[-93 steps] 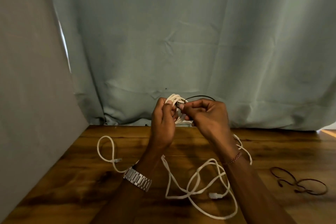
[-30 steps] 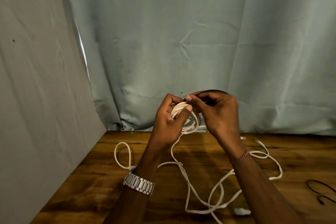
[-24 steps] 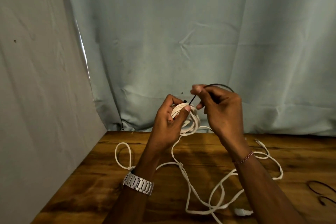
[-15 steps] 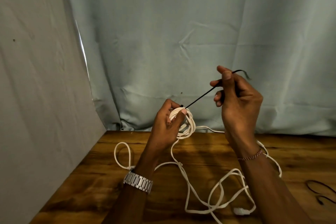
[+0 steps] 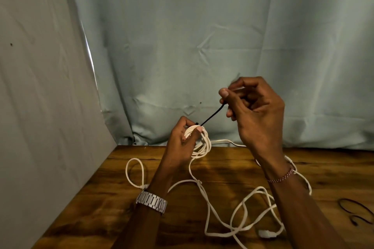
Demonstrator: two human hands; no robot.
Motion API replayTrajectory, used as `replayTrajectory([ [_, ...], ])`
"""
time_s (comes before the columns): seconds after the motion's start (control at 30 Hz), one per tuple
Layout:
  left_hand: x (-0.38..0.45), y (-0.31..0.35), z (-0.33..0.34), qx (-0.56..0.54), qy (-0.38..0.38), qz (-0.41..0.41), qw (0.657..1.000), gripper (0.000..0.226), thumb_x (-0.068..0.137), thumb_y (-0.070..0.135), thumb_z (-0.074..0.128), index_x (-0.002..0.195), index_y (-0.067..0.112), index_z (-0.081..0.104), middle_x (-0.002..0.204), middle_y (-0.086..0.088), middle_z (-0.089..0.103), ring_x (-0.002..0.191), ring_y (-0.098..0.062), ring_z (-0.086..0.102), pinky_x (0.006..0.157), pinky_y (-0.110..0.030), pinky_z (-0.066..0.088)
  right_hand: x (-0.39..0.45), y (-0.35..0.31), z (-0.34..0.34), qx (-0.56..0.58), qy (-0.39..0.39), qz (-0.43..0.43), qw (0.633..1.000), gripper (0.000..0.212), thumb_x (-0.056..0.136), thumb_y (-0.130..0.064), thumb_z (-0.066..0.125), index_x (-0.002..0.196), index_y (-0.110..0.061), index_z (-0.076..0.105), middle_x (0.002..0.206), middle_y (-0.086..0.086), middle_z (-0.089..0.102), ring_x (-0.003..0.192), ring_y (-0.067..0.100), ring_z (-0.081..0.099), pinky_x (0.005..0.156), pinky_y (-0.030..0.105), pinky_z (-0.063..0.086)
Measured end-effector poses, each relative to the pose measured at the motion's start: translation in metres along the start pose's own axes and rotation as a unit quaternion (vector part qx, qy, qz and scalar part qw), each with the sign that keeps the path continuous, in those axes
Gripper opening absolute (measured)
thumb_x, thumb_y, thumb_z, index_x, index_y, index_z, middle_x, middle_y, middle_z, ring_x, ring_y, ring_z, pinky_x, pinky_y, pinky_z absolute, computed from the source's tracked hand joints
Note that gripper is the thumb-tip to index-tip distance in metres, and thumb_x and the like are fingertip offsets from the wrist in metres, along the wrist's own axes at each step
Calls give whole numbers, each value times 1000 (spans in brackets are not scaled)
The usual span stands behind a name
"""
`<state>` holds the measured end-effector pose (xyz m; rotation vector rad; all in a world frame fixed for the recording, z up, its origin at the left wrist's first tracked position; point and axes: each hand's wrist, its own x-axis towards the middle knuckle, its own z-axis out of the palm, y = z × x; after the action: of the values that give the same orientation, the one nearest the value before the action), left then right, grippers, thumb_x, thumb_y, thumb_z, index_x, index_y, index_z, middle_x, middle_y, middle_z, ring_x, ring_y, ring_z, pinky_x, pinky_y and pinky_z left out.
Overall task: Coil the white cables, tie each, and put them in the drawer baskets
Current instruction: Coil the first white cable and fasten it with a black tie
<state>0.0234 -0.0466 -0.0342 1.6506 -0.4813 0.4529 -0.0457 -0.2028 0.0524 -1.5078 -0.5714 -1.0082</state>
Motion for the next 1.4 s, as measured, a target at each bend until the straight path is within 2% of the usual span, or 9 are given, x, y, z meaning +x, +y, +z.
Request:
replayTrajectory([
  [0.2,1,21,-6,-9,-24,29,999,18,99,16,61,100,0,55,65,9,65,57,-1,59,54,-17,45,3,-14,-10,6,-59,35,998,21,93,-22,70,113,-21,74,91,-7,77,71,14,73,59,21,56],
  [0.37,2,37,-14,13,-72,43,996,15,99,22,60,100,8,56,66,9,63,57,-4,56,56,-26,45,8,-16,-20,24,-125,67,990,31,94,-12,67,123,-23,68,115,-12,75,87,10,76,71,21,59],
  [0.47,1,42,-15,1,-79,35,996,19,98,21,61,103,4,56,73,0,65,58,-9,56,55,-27,44,5,-5,-16,-85,-63,-10,994,29,88,-17,76,116,-21,74,109,-12,74,91,2,73,78,17,58],
  [0.63,0,43,-16,-3,-98,18,995,24,98,24,61,106,2,54,79,-10,65,59,-11,54,56,-29,44,8,1,-18,-171,71,-154,970,18,91,-24,76,107,-17,77,115,4,63,105,14,64,83,16,53],
  [0.8,-1,46,-16,-24,-120,13,992,28,97,27,60,106,2,52,68,1,58,57,-9,49,57,-32,42,10,3,-24,-182,94,-216,955,20,100,-19,65,113,-5,71,107,4,72,98,12,72,85,30,60],
  [0.93,-2,52,-12,-49,-115,0,992,21,102,22,52,105,2,51,62,8,51,54,-6,43,59,-31,40,7,4,-17,-84,48,-168,981,30,102,-28,58,116,-5,70,105,6,74,95,14,74,81,38,63],
  [1.07,-1,57,-12,-100,-90,-33,990,14,105,14,44,99,4,52,60,9,46,51,-6,37,58,-28,37,8,4,-14,-84,-5,-154,985,15,98,-21,64,110,-18,72,108,5,70,103,12,69,86,30,59],
  [1.2,-3,63,-10,-109,-83,-19,990,15,105,14,45,98,4,53,59,9,47,51,-4,39,59,-32,37,7,6,-11,-30,-86,-87,992,15,96,-19,66,109,-16,73,104,3,74,97,16,73,84,38,62],
  [1.4,-4,69,-7,-107,-71,-8,992,29,102,19,48,110,-8,52,61,9,56,55,-6,50,58,-28,45,5,8,-12,-54,-161,-42,984,18,84,-8,76,103,-9,78,105,-1,74,100,6,71,87,19,57],
])
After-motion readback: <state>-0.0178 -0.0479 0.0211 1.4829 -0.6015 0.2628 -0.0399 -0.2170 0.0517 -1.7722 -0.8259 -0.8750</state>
